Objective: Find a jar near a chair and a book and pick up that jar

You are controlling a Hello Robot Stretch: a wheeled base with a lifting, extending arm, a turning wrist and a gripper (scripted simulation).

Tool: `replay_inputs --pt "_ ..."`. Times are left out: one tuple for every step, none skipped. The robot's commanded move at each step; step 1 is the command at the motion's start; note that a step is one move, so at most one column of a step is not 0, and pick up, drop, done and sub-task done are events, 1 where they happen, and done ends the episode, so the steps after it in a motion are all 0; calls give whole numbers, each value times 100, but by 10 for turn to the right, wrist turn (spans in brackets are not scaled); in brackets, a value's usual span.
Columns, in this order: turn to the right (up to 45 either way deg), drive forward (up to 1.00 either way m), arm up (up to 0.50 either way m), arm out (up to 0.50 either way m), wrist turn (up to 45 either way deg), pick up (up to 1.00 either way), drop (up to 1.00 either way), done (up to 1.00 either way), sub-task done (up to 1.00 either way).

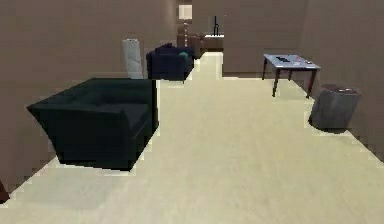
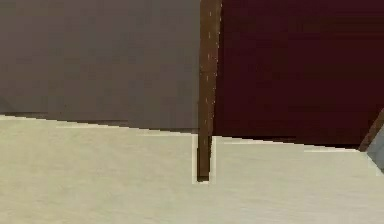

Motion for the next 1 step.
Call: replay_inputs --pt "0 25 0 0 0 0 0 0 0"
